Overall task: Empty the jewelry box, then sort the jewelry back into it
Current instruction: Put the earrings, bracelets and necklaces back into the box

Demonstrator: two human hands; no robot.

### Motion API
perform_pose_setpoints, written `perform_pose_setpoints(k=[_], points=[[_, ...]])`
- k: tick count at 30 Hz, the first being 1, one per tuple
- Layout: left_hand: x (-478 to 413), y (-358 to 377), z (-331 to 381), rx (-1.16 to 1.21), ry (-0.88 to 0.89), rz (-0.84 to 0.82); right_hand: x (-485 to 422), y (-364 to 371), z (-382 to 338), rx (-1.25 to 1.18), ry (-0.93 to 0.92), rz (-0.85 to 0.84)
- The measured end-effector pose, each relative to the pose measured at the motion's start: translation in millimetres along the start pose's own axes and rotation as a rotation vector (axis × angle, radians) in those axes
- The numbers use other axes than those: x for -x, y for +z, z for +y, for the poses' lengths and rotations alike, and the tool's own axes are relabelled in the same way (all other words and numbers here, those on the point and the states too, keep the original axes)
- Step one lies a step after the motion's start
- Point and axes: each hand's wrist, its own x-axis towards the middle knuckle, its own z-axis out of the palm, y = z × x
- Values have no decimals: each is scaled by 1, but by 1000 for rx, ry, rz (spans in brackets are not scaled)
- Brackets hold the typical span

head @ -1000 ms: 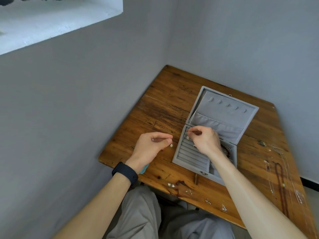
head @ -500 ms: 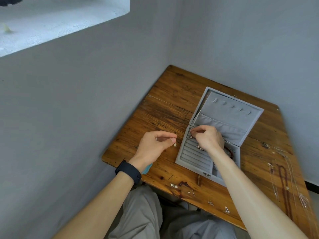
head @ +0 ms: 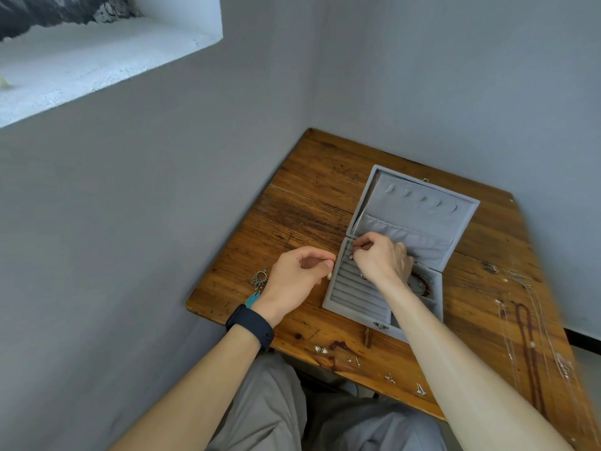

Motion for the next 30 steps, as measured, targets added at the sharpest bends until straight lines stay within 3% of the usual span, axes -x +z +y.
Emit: perform_pose_setpoints(k=[4, 11, 14, 26, 30], points=[[-1, 5, -1, -45, 16, -11, 14, -14, 13, -157, -28, 38], [-4, 19, -4, -167, 83, -82, 66, -39, 40, -551, -198, -296], [-3, 29, -2, -206, 115, -97, 72, -45, 44, -618, -220, -293], [-8, 43, 1, -217, 160, -110, 51, -45, 51, -477, -215, -282], [-17, 40, -10, -384, 216, 86, 37, -45, 48, -431, -233, -212]])
